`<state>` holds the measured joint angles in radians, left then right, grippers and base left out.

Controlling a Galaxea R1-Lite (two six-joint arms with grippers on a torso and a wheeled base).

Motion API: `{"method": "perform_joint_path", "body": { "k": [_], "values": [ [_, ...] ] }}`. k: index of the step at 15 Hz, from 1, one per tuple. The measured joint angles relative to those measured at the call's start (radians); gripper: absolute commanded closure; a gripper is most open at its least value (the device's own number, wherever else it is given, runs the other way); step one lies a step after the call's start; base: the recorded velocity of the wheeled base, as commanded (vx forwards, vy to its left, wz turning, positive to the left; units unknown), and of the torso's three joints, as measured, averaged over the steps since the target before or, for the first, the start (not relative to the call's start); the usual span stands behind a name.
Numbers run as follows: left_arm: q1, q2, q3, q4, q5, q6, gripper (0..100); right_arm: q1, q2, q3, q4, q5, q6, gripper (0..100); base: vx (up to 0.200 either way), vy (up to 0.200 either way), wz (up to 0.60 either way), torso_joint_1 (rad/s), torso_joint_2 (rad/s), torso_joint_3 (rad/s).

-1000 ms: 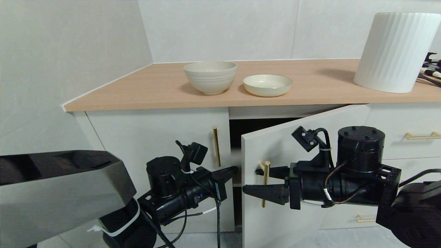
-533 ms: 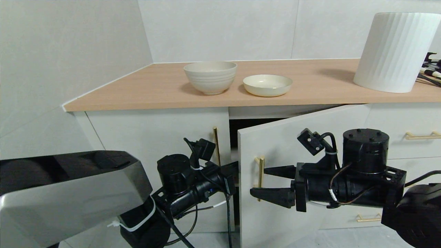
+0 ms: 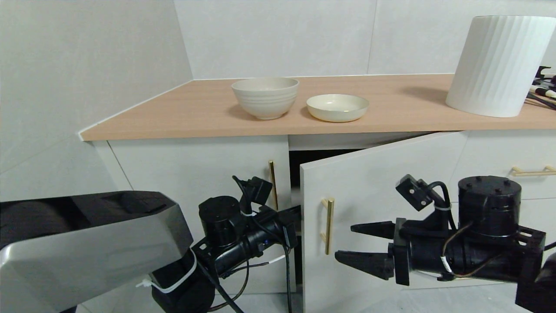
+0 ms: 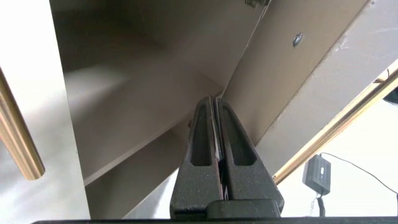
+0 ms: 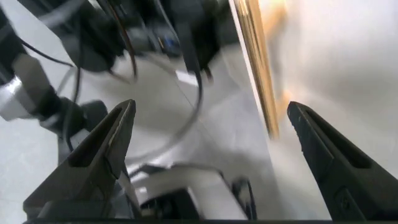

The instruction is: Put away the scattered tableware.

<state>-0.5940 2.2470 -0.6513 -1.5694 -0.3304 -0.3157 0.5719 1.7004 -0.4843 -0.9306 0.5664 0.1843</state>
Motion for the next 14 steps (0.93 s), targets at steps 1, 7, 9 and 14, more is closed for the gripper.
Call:
{"method": "perform_joint_path", "body": {
  "k": [1,7,9,14],
  "values": [
    [-0.002,-0.004,0.003,0.006,0.000,0.002,100,0.001,-0.031,0.046,0.006,-0.030,0.000,0,0.000,0.000,0.00,0.000,0.00,0.000],
    [-0.004,-0.066,-0.080,0.215,-0.001,0.008,100,0.142,-0.170,0.179,0.105,-0.259,0.010,0,0.000,0.000,0.00,0.000,0.00,0.000],
    [-0.008,-0.071,-0.110,0.231,-0.007,0.014,100,0.167,-0.194,0.222,0.105,-0.260,0.024,0,0.000,0.000,0.00,0.000,0.00,0.000],
    [-0.029,-0.053,-0.111,0.224,-0.011,0.076,100,0.178,-0.217,0.271,0.101,-0.259,0.039,0,0.000,0.000,0.00,0.000,0.00,0.000]
  ]
}}
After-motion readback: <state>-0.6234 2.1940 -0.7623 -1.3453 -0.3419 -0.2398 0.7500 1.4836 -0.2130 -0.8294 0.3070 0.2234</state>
